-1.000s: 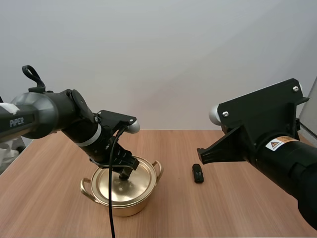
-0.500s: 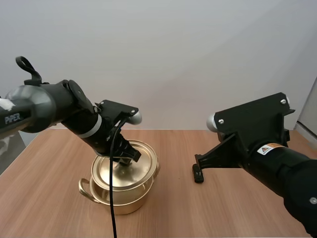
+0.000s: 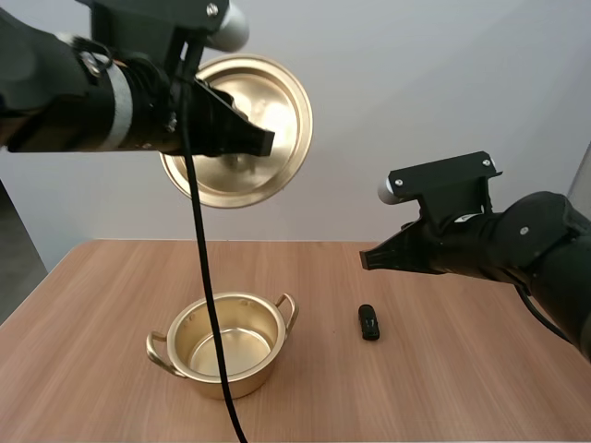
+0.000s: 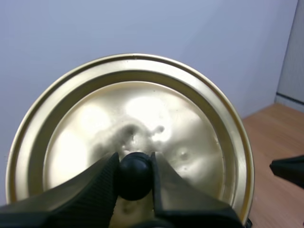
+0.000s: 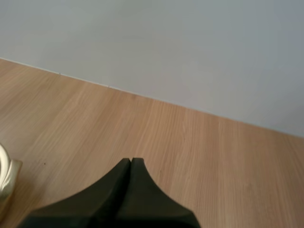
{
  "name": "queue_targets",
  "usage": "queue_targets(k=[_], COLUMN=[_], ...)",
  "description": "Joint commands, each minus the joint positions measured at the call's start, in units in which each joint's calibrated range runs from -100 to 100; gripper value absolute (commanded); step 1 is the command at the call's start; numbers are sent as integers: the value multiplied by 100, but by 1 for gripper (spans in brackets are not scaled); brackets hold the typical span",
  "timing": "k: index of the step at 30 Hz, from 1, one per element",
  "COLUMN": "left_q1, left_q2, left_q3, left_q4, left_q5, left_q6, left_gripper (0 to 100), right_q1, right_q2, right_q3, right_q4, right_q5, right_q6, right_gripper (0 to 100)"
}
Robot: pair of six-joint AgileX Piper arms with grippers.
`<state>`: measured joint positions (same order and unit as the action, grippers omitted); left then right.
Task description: Open the pot, put the car inside, and close it
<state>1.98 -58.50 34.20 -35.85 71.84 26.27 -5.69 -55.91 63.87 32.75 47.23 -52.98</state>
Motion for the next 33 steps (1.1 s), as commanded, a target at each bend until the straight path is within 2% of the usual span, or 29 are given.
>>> queue_targets(k=[1,2,5,7,8,12,22,33], left_q1=[100,160,308,342,351,350,350,350], left_q2=[-538,-538,-538,-538,-538,-514,-510,-510], left_q3=[-134,-184,-212,-212,-212,-212,-212,-212], left_q4=[8,8,-125,-232,-272,-378,-421,-429], left_q5=[-14,-34,-158,-156,-174,-174,-156,-42], left_q6=[-7,-7,-7,-7,-7,-7,-7,13], left_gripper=[0,0,0,0,0,0,0,0], right_q1=[-3,-3,-3,-3,-3,-3,-3,-3], right_q2=[2269,2458,2800,2918,2974,3000,3030,3941], right_q3=[-177,-232,-266,-266,-266,-266,-266,-341], right_q4=[10,10,26,37,37,97,1050,1052], right_q5=[213,271,234,99,53,-50,42,-53], right_q6=[-91,-101,-101,-101,-101,-113,-1004,-1120], right_gripper=[0,5,48,66,70,69,69,69])
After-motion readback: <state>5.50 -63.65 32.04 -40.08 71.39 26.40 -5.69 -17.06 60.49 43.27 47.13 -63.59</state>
